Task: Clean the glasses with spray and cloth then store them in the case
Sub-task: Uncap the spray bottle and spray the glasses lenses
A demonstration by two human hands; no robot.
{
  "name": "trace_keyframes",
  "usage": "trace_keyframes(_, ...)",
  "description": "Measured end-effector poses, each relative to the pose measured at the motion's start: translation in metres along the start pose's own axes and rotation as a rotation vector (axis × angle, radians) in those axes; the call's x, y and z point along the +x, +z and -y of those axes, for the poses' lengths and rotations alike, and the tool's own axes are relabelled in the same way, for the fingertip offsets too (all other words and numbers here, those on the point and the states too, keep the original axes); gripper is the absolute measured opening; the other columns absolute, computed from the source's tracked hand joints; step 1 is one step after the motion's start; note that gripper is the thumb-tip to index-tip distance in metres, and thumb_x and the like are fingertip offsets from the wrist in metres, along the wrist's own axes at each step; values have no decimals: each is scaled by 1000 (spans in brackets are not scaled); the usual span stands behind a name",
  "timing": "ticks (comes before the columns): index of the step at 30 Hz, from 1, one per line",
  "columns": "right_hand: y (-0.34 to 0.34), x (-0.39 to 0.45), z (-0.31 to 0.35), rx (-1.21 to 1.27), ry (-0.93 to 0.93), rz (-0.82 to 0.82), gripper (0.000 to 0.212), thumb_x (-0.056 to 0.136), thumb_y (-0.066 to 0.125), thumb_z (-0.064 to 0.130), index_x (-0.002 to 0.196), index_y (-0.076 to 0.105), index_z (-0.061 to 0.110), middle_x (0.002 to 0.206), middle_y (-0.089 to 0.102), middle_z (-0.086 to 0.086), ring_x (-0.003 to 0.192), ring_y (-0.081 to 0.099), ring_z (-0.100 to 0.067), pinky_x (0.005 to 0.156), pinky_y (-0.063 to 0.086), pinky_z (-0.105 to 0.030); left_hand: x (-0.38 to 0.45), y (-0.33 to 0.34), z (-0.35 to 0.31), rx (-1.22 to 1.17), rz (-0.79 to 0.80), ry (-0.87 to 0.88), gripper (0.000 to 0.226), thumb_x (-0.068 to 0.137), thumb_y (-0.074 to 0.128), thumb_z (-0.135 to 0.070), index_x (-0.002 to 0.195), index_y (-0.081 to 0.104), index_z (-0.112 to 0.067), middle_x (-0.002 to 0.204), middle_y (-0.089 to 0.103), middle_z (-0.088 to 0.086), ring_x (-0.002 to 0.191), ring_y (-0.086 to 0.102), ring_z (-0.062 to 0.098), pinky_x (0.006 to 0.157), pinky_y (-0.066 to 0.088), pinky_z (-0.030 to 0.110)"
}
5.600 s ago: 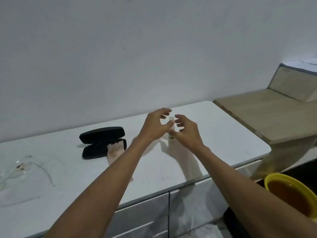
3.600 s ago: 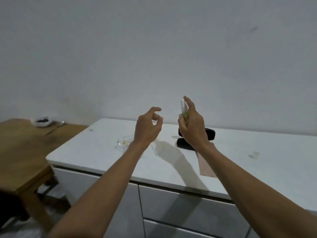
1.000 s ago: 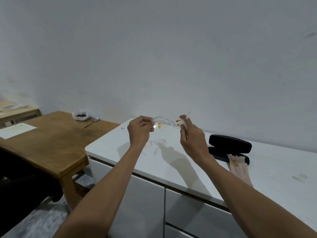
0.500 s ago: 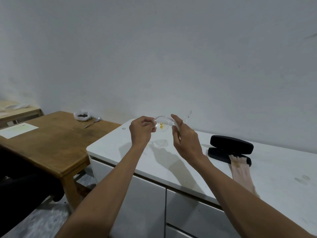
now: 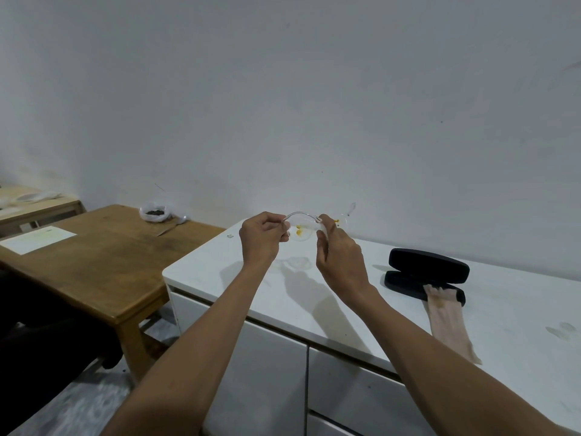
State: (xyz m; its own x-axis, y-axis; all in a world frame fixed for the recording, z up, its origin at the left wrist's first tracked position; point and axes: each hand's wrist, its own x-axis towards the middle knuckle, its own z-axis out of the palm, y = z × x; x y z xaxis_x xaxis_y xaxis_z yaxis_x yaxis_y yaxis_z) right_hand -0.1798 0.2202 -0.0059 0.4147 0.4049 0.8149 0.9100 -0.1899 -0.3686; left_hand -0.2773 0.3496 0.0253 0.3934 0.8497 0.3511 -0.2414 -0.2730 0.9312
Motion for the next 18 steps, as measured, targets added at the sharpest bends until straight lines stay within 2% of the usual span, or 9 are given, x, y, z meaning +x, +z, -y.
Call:
trace_keyframes(4, -4, -3, -1, 67, 134, -4, 40, 106, 43, 22, 146, 47, 24, 89, 68, -7, 78, 63, -31, 72, 50, -41, 0, -3, 0, -13, -5, -10, 8, 81, 76, 6, 88, 74, 3, 69, 71, 18, 59, 63, 27, 71, 63, 38)
trace_keyframes(7, -8, -5, -5, 210, 306, -78, 37, 107, 42, 23, 143, 48, 28, 62, 54, 4, 58, 52, -15, 65, 41, -33, 2, -8, -1, -46, -18, -27, 8, 82, 75, 7, 89, 73, 3, 73, 72, 19, 61, 64, 28, 69, 60, 35)
trace_keyframes(9, -11, -5, -9, 348, 457, -151, 33, 106, 43, 25, 138, 52, 32, 55, 47, 2, 47, 44, -11, 59, 42, -32, 5, -12, -4, -78, -27, -38, 10, 80, 77, 7, 87, 74, 1, 72, 73, 16, 61, 65, 28, 67, 61, 33)
trace_keyframes(11, -13, -1, -13, 584, 645, -174, 30, 106, 44, 28, 131, 55, 38, 64, 51, -5, 45, 41, -15, 51, 43, -31, 8, -15, -8, -104, -24, -47, 11, 78, 79, 7, 86, 74, 0, 70, 73, 14, 60, 65, 27, 67, 62, 31)
trace_keyframes(13, -14, 6, -16, 853, 846, -124, 28, 106, 44, 29, 128, 59, 37, 72, 51, -6, 40, 33, -15, 40, 32, -25, 10, -18, -12, -118, -2, -55, 12, 78, 79, 7, 87, 75, 1, 69, 73, 15, 58, 64, 25, 66, 63, 29)
trace_keyframes(16, -19, 17, -16, 1231, 1062, -5, 26, 104, 46, 29, 123, 64, 34, 70, 46, -2, 39, 23, -11, 37, 22, -20, 12, -19, -19, -133, 44, -58, 12, 78, 78, 9, 86, 75, 0, 68, 73, 12, 55, 65, 22, 65, 63, 28)
trace_keyframes(18, -22, 21, -15, 1456, 1118, 81, 26, 103, 46, 29, 120, 65, 35, 66, 43, 2, 37, 22, -8, 32, 18, -18, 12, -17, -21, -135, 68, -56, 11, 79, 77, 10, 86, 74, 2, 66, 73, 10, 53, 64, 20, 65, 63, 27)
